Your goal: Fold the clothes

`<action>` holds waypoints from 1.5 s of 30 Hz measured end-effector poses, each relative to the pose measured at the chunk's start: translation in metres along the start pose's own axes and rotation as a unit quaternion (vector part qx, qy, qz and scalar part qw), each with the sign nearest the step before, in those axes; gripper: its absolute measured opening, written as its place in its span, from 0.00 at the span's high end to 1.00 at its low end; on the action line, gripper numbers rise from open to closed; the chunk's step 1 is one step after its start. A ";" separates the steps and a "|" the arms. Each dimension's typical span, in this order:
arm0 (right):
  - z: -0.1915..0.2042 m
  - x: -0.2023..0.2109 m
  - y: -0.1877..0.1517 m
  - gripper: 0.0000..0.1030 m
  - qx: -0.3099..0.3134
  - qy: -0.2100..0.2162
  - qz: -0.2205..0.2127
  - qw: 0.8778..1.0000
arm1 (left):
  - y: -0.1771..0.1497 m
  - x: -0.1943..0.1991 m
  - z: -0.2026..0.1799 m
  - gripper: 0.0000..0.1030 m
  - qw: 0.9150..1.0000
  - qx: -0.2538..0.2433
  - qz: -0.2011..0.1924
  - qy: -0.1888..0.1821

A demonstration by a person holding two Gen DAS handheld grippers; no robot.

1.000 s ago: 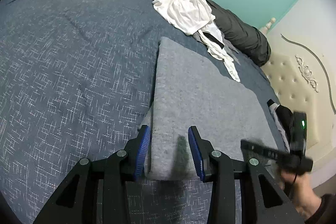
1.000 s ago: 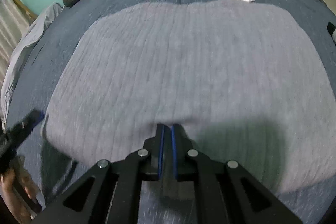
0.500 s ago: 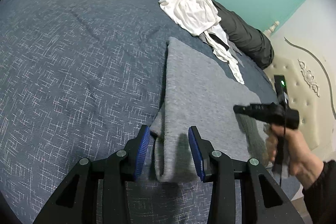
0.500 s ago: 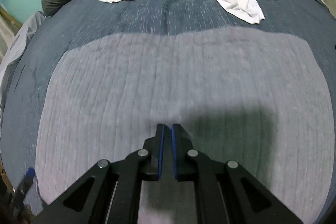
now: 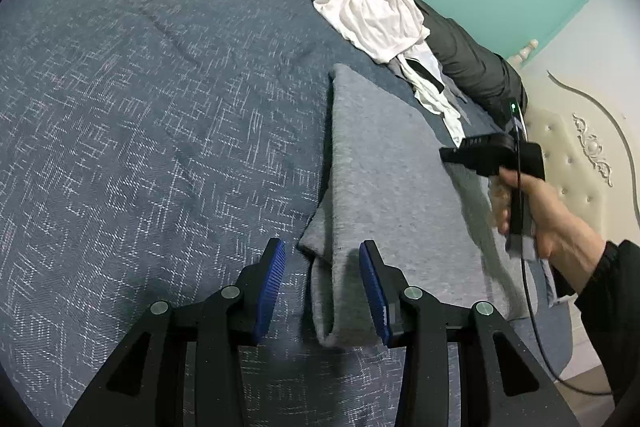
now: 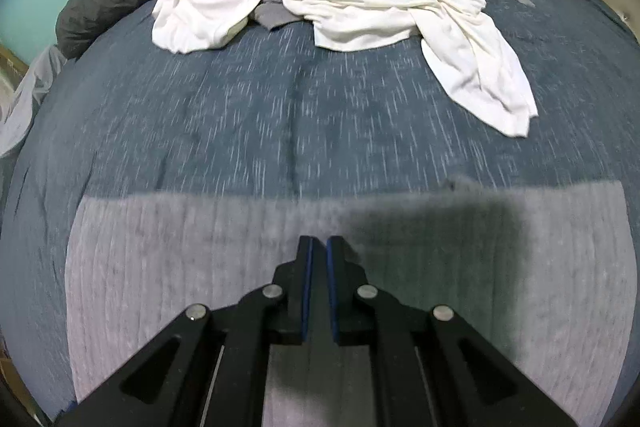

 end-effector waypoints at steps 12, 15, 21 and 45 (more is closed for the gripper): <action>0.008 0.032 -0.059 0.94 0.024 0.024 0.041 0.999 | -0.005 -0.001 -0.004 0.59 1.000 -0.014 0.003 0.008; 0.007 0.051 -0.094 0.94 0.035 0.023 0.056 0.998 | -0.006 0.002 -0.004 0.59 1.000 -0.015 0.000 0.011; 0.001 0.079 -0.167 0.94 0.037 0.033 0.086 0.995 | -0.008 0.007 -0.005 0.59 1.000 -0.011 -0.002 0.010; -0.102 0.202 -0.268 0.92 -0.080 0.075 -0.068 0.992 | -0.029 0.010 -0.002 0.34 0.997 0.056 0.045 -0.026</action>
Point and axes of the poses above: each gripper's, at about its wrist camera, not at the fingertips, and x roughly against the way its jaws point, z to its left, y to its top, the point moved 3 cm from there along -x, roughly the way its jaws point, and after that the axes turned 9 degrees about y, right-handed, at the moved point
